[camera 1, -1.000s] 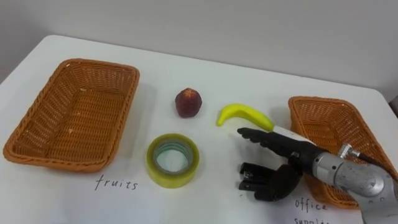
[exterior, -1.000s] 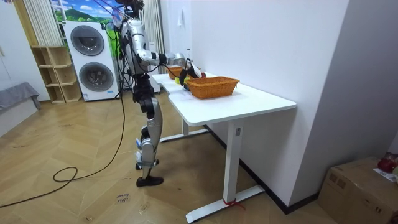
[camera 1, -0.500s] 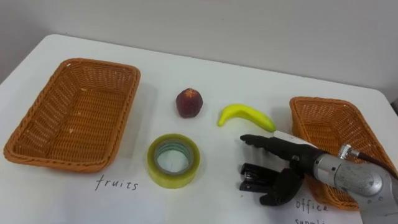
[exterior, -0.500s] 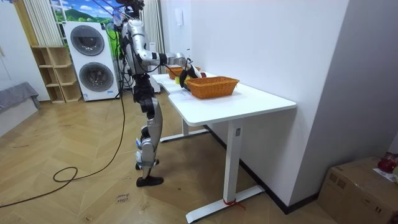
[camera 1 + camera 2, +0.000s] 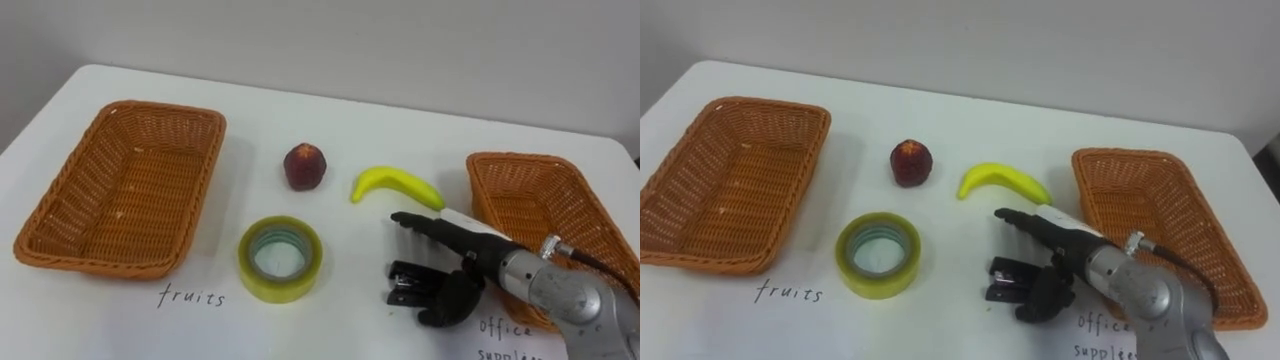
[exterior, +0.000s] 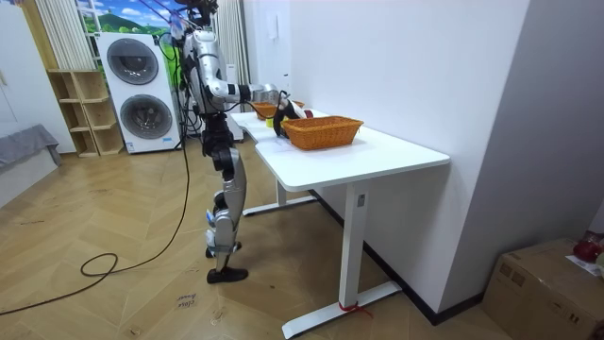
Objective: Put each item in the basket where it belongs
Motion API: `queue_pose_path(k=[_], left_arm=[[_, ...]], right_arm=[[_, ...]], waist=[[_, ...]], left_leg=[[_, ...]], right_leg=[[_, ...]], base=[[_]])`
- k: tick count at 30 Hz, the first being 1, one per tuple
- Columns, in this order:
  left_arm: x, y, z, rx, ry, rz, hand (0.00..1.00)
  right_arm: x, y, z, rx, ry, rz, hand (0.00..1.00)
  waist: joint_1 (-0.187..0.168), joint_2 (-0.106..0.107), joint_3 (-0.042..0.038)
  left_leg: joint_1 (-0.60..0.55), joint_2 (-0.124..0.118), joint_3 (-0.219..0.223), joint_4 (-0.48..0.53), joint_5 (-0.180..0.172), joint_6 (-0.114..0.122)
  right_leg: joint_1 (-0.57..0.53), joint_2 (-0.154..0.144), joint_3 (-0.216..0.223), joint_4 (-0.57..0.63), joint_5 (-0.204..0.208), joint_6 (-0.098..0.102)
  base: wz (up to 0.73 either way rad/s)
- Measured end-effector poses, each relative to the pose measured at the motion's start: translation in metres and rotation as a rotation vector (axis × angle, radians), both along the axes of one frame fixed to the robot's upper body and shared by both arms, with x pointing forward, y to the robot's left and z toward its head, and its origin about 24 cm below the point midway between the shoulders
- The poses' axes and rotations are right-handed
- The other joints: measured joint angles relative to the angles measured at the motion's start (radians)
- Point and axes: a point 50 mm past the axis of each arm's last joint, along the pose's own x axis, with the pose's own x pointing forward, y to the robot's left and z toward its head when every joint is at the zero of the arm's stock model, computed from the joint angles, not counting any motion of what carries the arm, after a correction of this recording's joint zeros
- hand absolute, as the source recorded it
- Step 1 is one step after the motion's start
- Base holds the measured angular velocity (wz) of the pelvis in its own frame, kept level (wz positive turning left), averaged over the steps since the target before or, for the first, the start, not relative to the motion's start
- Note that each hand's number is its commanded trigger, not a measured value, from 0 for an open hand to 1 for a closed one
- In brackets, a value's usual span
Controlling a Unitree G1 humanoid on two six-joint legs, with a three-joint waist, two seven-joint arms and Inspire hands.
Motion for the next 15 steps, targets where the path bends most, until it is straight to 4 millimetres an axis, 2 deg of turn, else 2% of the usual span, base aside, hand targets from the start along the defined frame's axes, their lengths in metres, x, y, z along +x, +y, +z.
queue_pose_path(k=[5,15], left_arm=[[-0.0004,-0.0027,-0.0010,0.010,0.003,-0.012,0.00],[-0.0008,-0.0080,-0.0031,0.004,0.026,-0.017,0.00]], right_arm=[[0.0009,-0.0014,-0.0011,-0.067,-0.031,-0.031,0.00],[0.0001,0.0081,0.0014,-0.113,-0.061,-0.055,0.00]], waist=[[0.001,-0.001,-0.0004],[-0.002,-0.001,-0.0001]], left_leg=[[0.000,0.001,0.005,-0.002,0.000,0.000],[-0.001,0.002,0.015,-0.002,0.000,0.000]], right_leg=[[0.003,0.002,0.013,0.001,0.000,0.000],[0.001,0.004,0.026,0.001,0.002,0.000]], base=[[-0.01],[-0.02]])
